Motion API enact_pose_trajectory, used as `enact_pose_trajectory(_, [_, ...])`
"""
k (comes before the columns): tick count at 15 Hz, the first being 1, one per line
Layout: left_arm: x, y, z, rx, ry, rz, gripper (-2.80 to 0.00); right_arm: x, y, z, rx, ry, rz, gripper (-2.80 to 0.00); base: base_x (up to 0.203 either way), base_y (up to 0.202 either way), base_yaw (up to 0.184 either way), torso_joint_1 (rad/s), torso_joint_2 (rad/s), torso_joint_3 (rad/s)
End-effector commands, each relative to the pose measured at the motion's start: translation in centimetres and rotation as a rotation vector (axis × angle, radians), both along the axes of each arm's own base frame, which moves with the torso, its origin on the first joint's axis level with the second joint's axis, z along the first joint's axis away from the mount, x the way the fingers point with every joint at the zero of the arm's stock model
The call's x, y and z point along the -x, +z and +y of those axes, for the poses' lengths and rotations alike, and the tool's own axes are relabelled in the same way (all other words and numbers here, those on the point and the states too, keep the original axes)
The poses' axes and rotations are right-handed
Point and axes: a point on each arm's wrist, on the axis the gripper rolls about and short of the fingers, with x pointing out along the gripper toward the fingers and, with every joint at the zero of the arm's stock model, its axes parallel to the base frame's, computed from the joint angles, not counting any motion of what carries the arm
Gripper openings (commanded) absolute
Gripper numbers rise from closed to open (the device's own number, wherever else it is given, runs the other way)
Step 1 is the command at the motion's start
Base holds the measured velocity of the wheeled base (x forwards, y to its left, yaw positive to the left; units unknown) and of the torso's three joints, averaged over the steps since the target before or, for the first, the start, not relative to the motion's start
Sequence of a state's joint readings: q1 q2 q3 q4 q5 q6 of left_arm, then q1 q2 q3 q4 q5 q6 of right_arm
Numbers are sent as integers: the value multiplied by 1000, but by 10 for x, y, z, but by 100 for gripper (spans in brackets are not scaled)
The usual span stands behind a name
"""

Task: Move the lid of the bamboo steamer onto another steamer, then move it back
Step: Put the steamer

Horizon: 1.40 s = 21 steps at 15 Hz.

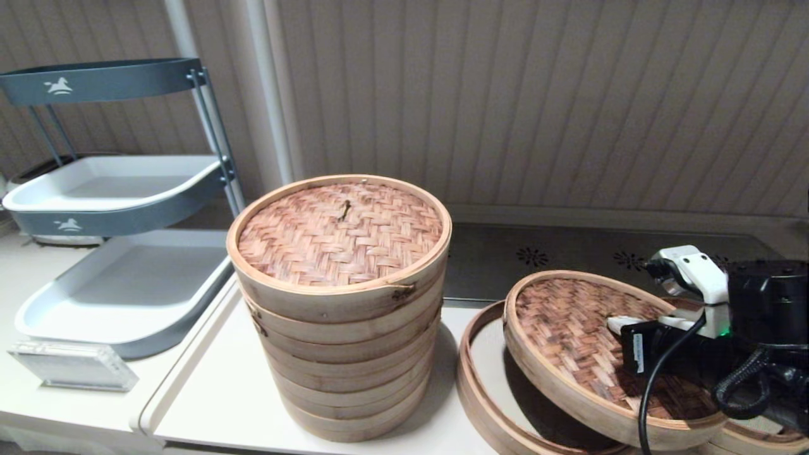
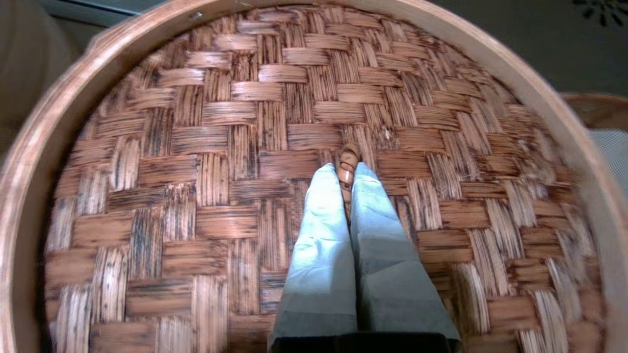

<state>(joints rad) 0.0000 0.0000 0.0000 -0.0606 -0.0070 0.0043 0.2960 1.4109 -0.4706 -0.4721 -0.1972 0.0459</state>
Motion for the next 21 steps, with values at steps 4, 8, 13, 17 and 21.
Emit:
enact_pose_trajectory(4, [-2,-7,0,0,-1,22,-280,6,-5,13,9,38,15,-280,0,0,0,0,0,0])
enact_pose_trajectory(8, [-2,-7,0,0,1,22,-280,5,-8,20,5,58,28,-280,0,0,0,0,0,0])
enact_pose_trajectory(13, [-2,-7,0,0,2,22,-280,-6,-17,26,10,52,10,-280,0,0,0,0,0,0])
enact_pose_trajectory(17, [-2,-7,0,0,-1,22,-280,-6,-22,34,19,66,9,-280,0,0,0,0,0,0])
enact_pose_trajectory(21, [-2,-7,0,0,-1,22,-280,-7,-26,35,24,65,23,-280,0,0,0,0,0,0])
